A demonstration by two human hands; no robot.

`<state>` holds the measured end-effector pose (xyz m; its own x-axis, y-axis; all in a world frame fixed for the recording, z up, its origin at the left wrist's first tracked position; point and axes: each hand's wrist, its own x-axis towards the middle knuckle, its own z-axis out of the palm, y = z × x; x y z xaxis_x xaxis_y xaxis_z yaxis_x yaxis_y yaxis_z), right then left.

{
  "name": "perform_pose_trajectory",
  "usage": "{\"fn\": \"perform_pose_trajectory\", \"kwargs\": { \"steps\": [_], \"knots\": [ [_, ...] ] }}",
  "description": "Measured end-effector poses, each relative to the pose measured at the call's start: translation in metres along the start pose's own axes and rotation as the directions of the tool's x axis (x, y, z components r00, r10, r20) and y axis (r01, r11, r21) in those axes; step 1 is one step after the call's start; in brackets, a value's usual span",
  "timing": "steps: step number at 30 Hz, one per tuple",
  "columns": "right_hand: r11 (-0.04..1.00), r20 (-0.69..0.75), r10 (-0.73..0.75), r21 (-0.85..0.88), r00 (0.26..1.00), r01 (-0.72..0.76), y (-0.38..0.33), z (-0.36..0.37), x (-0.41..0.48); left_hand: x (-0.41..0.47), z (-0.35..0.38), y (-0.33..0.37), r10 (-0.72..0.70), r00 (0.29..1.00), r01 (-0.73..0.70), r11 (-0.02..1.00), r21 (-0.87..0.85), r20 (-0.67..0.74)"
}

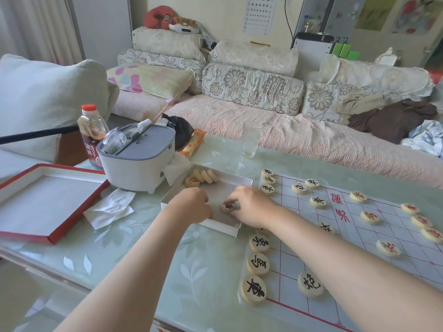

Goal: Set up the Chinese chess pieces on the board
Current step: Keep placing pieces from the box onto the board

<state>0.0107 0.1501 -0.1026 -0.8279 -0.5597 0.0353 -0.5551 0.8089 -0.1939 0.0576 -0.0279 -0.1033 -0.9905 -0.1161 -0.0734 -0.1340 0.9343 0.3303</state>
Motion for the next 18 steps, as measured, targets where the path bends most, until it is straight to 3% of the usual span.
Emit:
{"fn": "perform_pose_trajectory", "kwargs": {
  "steps": [4, 11, 18],
  "knots": [
    [0.999, -0.06, 0.035, -0.009, 0.998, -0.036, 0.001, -0.005, 0.0, 0.004, 0.001, 0.002, -0.049, 0.999, 0.049, 0.999, 0.016, 0.015],
    [0.992, 0.025, 0.062, -0.114, 0.998, -0.058, -0.007, 0.01, 0.011, 0.008, 0.011, 0.007, 0.018, 0.999, -0.02, 0.996, -0.088, -0.028],
    [0.994, -0.044, 0.039, -0.104, 0.998, -0.043, -0.001, 0.001, 0.003, 0.01, 0.013, 0.005, 0.042, 0.998, -0.041, 0.999, 0.016, -0.056]
  ]
}}
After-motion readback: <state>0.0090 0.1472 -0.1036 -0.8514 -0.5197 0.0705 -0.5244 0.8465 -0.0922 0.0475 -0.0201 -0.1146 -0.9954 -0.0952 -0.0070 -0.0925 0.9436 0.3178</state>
